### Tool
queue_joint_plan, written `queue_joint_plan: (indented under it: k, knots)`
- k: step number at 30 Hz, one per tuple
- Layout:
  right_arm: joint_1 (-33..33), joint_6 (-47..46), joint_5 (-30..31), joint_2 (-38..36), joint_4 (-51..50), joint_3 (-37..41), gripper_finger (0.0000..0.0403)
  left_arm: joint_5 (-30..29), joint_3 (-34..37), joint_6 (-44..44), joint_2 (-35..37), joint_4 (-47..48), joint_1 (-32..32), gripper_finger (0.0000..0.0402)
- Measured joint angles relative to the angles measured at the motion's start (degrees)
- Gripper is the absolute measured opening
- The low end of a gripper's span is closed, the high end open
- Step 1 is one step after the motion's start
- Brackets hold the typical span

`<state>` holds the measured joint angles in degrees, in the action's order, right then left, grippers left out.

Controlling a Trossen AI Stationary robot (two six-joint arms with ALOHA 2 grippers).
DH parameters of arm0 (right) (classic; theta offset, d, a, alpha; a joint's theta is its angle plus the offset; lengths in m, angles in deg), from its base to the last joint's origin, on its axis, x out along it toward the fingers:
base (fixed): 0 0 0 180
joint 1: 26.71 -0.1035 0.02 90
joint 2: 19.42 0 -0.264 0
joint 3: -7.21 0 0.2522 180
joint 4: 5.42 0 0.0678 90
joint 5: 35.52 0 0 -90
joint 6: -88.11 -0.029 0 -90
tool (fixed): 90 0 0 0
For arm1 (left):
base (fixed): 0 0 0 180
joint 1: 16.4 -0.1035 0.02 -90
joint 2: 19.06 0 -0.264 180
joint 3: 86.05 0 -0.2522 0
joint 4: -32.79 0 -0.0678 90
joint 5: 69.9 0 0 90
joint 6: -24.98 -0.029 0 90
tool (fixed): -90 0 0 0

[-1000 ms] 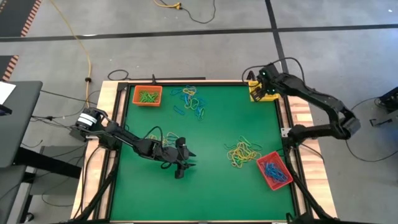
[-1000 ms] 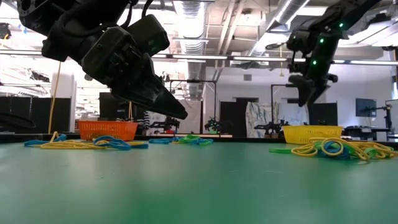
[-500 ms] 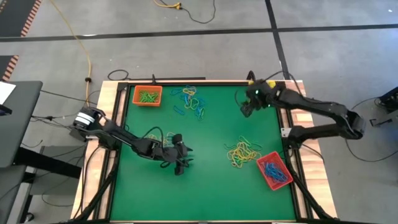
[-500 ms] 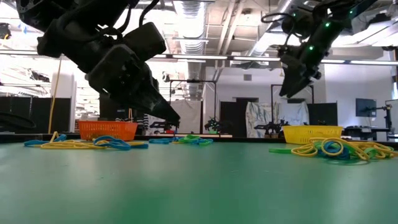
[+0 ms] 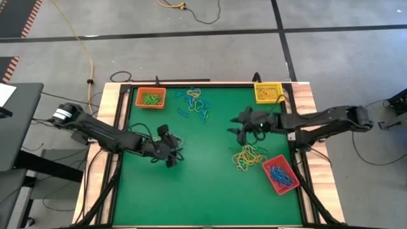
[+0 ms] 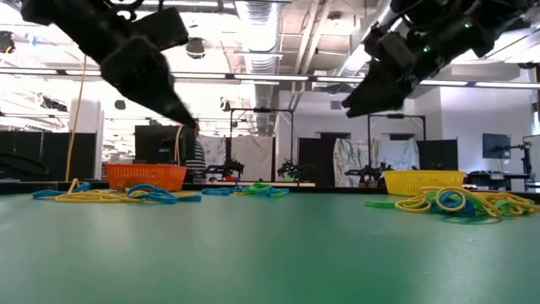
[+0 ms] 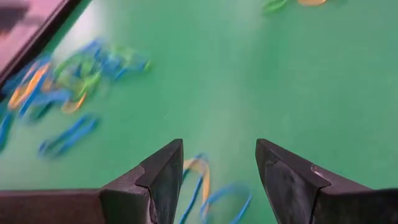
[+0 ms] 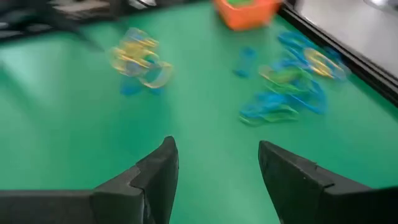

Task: Sort rubber bands into baskets
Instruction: Put the yellow rubber band into the yellow bin

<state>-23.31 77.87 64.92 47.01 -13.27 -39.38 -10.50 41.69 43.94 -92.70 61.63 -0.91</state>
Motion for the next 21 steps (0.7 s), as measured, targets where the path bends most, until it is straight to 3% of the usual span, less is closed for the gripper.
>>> queue_joint_plan:
  k: [3,9,15,21]
  knots:
    - [-3.4,1.6,0.0,3.0,9.1,2.0,0.0248,0.0,0.0,6.5,3.6,9.7,-0.5,0.0192]
    - [-7.6,4.2,0.1,10.9,17.8,2.1,0.0248,0.5,0.0,16.7,6.9,21.1,-0.8,0.0192]
    - [-9.6,6.3,0.1,18.0,25.1,2.0,0.0248,5.4,1.6,20.9,6.9,21.7,-1.9,0.0192]
    - [-9.8,7.1,0.0,20.2,25.9,0.9,0.0248,8.3,6.6,26.4,6.9,20.3,-6.4,0.0192]
